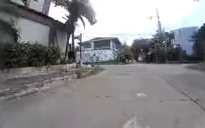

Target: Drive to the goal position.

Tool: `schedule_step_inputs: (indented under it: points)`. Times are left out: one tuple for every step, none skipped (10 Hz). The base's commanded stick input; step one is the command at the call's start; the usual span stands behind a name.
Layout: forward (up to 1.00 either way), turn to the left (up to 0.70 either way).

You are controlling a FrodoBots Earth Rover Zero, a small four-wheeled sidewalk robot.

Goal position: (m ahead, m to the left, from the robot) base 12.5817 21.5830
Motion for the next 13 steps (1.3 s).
schedule_step_inputs:
  points:
    - [0.70, 0.00]
    - [0.70, 0.00]
    - [0.70, 0.00]
    - [0.70, 0.00]
    - [0.70, 0.00]
    - [0.70, 0.00]
    - [0.70, 0.00]
    - [0.70, 0.00]
    - [0.70, 0.00]
    - [0.70, 0.00]
    - [0.70, 0.00]
    - [0.70, -0.25]
    - [0.70, -0.35]
